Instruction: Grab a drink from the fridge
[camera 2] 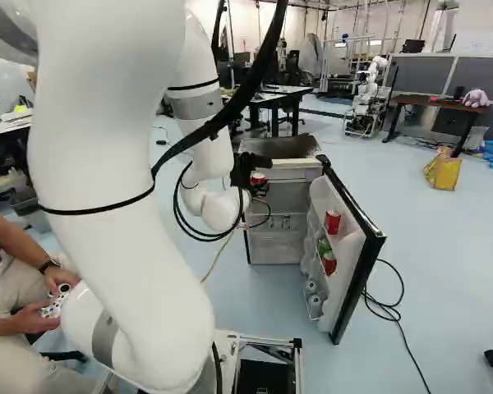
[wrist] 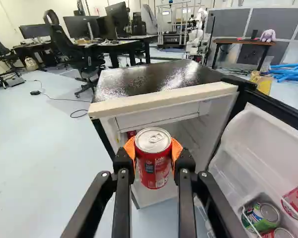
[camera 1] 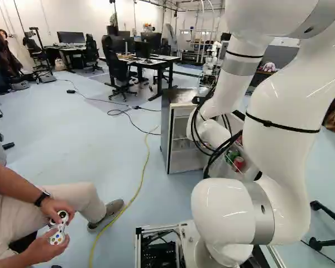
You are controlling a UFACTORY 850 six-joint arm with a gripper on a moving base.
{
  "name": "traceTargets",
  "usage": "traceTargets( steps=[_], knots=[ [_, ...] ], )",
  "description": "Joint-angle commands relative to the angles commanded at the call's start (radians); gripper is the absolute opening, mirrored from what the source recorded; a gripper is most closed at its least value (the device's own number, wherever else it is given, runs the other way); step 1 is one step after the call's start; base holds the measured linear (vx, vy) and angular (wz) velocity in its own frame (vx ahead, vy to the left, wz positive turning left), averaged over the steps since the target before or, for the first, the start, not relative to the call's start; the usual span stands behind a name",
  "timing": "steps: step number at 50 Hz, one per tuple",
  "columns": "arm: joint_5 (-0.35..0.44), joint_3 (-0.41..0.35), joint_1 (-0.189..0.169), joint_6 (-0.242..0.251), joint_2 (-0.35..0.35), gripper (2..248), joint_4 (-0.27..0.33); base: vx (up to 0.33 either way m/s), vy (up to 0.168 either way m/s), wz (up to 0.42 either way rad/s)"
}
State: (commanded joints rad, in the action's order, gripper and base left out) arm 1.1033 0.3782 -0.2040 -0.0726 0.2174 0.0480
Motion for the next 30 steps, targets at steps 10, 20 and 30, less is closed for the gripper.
traceTargets(
  steps=[10, 20, 30],
  knots=[
    [0.0, 0.013, 0.002, 0.0, -0.008, 90, 0.0, 0.0, 0.0, 0.0],
    [0.0, 0.027, 0.005, 0.0, -0.02, 90, 0.0, 0.0, 0.0, 0.0],
    [0.0, 0.041, 0.007, 0.0, -0.032, 90, 0.0, 0.0, 0.0, 0.0]
  ],
)
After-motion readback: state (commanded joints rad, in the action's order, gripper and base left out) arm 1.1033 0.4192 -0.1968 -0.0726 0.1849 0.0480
